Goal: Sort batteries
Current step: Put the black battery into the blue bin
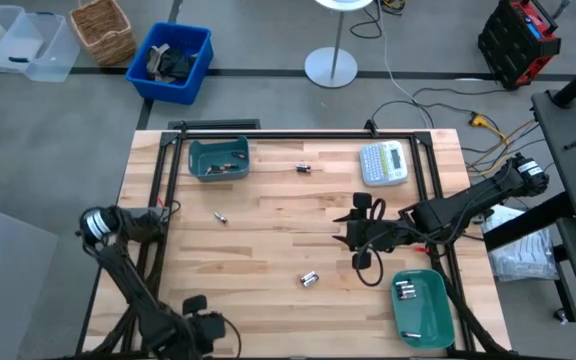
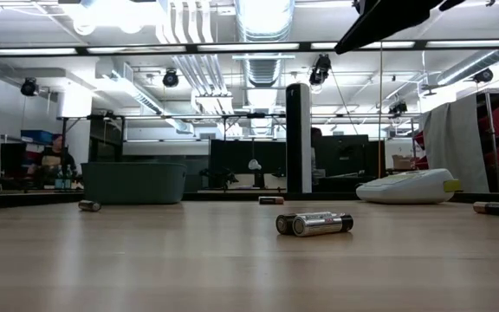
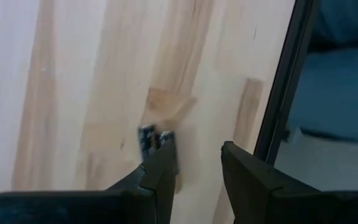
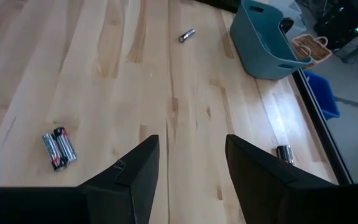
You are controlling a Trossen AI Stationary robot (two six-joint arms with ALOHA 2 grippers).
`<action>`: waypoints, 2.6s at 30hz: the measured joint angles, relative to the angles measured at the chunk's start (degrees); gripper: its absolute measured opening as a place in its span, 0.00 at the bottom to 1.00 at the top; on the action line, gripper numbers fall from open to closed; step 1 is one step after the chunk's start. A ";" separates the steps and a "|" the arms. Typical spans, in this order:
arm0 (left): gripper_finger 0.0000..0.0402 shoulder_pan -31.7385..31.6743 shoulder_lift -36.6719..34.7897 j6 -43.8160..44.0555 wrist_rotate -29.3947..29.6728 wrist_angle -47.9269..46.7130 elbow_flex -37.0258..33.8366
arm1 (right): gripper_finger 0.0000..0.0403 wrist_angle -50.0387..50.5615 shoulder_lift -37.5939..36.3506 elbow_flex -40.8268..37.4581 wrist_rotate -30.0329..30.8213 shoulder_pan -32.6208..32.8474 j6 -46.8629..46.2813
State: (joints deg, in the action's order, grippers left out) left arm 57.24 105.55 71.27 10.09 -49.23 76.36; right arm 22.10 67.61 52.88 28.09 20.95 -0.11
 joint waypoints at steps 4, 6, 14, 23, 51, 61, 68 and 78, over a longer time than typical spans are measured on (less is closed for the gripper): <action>0.27 1.11 4.57 0.38 1.39 -1.34 3.99 | 0.42 -0.56 0.02 0.00 0.01 0.02 -1.33; 0.27 1.57 5.98 0.74 1.42 -5.07 6.03 | 0.42 -0.56 0.04 0.01 0.01 0.00 -1.43; 0.27 2.68 7.94 1.84 1.40 -8.23 6.02 | 0.42 -0.56 0.04 0.00 0.01 0.01 -2.15; 0.27 2.72 6.16 3.76 2.49 -8.84 1.69 | 0.45 -0.55 0.04 0.02 0.01 0.00 -1.10; 0.27 2.72 0.62 0.56 4.64 -11.38 -2.61 | 0.42 -0.55 0.04 0.02 0.01 0.01 -1.39; 0.27 2.55 -1.57 0.39 6.51 -2.98 -12.20 | 0.42 -0.54 0.04 0.02 0.01 0.00 -1.23; 0.27 2.52 -1.67 -0.29 9.79 -1.29 -16.93 | 0.45 -0.54 0.04 0.02 0.01 0.01 -1.33; 0.27 2.55 -2.30 -0.73 11.91 3.34 -20.84 | 0.42 -0.55 0.04 0.02 0.01 0.02 -1.93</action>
State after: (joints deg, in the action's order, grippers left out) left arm 59.79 103.25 70.54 21.99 -45.89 55.52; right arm 21.55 67.66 52.90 28.10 20.97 -2.05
